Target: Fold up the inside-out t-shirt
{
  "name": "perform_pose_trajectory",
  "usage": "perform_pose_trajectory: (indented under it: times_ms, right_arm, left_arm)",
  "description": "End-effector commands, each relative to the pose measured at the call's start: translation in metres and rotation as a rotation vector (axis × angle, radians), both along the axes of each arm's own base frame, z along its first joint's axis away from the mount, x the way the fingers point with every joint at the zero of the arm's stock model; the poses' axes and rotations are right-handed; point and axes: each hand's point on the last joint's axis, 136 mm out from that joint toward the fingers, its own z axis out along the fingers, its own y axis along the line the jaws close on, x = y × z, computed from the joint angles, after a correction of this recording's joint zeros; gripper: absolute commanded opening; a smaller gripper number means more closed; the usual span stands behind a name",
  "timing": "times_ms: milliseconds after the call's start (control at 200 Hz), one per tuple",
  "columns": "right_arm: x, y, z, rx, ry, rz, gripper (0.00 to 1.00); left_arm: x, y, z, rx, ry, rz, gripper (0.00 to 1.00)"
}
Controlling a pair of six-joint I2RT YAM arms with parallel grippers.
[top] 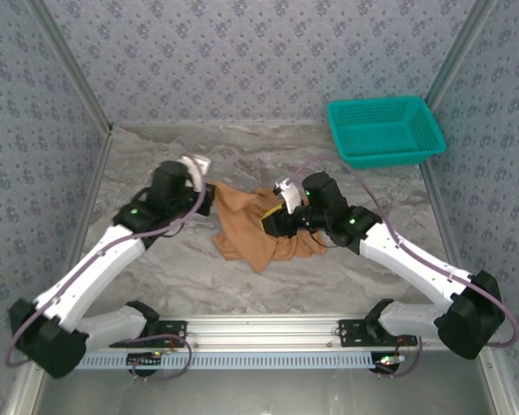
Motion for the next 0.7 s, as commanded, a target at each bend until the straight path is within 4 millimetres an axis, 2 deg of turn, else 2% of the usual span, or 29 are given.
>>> perform_pose_trajectory:
  times_ms: [0,45,105,180,300,375,500,630,695]
  right_arm:
    - [-0.003,-0.012,0.001,-0.013,-0.007,0.009,0.42]
    - [0.009,-0.021,-0.002,-0.011,0.003,-0.057,0.45]
    - [0.033,-0.042,-0.017,-0.039,0.046,-0.207,0.46]
    - [0.064,-0.081,-0.047,-0.119,0.135,-0.427,0.46]
    - [0.09,-0.128,-0.091,-0.276,0.215,-0.632,0.47]
    - [0.102,-0.137,-0.11,-0.3,0.263,-0.679,0.47]
    - [0.119,-0.133,-0.135,-0.329,0.326,-0.684,0.48]
    - [0.128,-0.136,-0.166,-0.407,0.365,-0.697,0.48]
    - [0.132,-0.137,-0.175,-0.426,0.366,-0.705,0.47]
  left_arm:
    - [-0.019,0.037,-0.015,-0.059,0.099,0.133,0.0]
    - [-0.022,0.043,-0.017,-0.081,0.104,0.148,0.0]
    - [-0.023,0.047,-0.019,-0.099,0.112,0.161,0.0]
    - [-0.022,0.051,-0.024,-0.106,0.125,0.176,0.0]
    - [-0.021,0.053,-0.025,-0.107,0.125,0.179,0.0]
    - [-0.019,0.055,-0.023,-0.115,0.118,0.185,0.0]
    - [-0.017,0.055,-0.021,-0.119,0.112,0.186,0.0]
    - [-0.017,0.054,-0.023,-0.121,0.114,0.185,0.0]
    - [-0.017,0.054,-0.022,-0.125,0.112,0.182,0.0]
